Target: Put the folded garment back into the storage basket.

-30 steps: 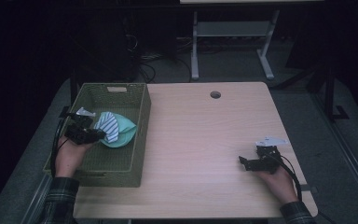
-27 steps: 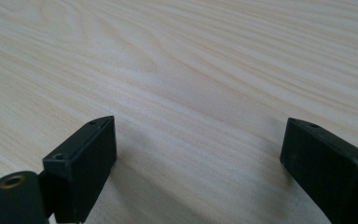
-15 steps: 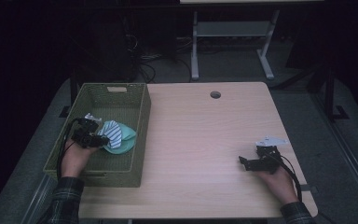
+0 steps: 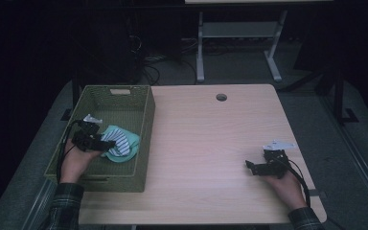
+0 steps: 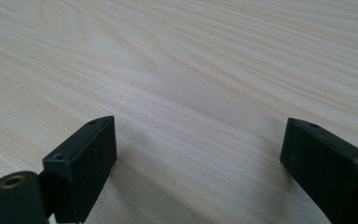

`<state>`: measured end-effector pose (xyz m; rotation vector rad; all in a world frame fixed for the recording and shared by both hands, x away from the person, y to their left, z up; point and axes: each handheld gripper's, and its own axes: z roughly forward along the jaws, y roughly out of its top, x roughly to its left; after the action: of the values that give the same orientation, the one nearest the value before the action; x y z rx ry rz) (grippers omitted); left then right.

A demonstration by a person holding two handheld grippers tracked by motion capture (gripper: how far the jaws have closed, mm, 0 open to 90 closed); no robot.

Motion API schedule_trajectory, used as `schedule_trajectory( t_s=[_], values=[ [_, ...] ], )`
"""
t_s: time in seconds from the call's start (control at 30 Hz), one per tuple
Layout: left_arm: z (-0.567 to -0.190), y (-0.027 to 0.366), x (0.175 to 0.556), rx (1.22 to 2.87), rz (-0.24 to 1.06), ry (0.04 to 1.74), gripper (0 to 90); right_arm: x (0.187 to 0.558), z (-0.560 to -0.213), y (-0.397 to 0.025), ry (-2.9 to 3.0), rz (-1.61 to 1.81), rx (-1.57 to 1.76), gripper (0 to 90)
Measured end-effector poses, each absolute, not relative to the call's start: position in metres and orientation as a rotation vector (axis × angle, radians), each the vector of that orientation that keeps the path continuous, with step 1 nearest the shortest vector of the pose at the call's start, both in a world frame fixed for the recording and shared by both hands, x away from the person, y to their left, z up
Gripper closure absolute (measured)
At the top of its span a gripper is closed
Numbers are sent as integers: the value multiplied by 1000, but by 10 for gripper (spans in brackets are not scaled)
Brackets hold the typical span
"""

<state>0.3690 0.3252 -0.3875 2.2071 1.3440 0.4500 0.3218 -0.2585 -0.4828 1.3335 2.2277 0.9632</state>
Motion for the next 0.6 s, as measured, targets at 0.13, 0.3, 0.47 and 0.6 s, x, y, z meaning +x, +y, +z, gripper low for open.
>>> schedule_trajectory(
  t_s=[0.13,0.3,0.47,0.6],
  values=[
    [-378,320,366,2199,454,1316,228,322,-483,-259,2228,963,1333,101],
    [-366,308,363,2187,434,1282,179,322,-483,-259,2228,963,1333,101],
    [-353,294,359,2158,426,1223,179,322,-483,-259,2228,963,1333,101],
    [-344,278,356,2145,410,1187,179,322,-483,-259,2228,963,1333,102]
  ],
)
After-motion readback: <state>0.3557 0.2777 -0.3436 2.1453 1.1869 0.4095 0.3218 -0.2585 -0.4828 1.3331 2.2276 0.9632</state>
